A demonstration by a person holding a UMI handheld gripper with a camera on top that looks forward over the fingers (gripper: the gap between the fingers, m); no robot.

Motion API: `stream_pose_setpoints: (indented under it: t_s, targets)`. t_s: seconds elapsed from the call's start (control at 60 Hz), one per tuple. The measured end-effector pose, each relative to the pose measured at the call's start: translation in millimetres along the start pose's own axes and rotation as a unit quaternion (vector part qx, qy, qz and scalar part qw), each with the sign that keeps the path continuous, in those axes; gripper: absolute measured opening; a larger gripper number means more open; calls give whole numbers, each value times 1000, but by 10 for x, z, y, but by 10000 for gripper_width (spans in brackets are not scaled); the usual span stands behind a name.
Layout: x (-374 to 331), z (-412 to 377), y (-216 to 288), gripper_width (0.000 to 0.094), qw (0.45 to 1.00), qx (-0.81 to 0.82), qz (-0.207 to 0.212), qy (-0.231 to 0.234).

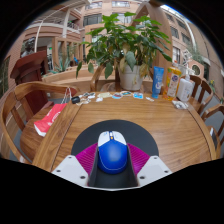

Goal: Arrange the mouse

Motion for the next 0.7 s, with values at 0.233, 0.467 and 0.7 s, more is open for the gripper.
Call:
stream_pose_setpoints:
  t_s: [0.233, 0.467, 0.7]
  targets:
    - [-280, -33, 47, 841, 1000, 1, 9, 0]
    - [-1044, 10, 120, 854, 999, -11, 32, -26]
    - [-1903, 50, 51, 853, 998, 1, 51, -29]
Point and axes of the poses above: the point between the fingertips, and its own axes, seen from behind it with the camera up: z to the right, y up, x forward, the way the camera looks, the point moved 7 cm from there along -x, backward, against the way the camera looks, and after that the axes turned 8 degrees about -z, right-handed, at the moved point
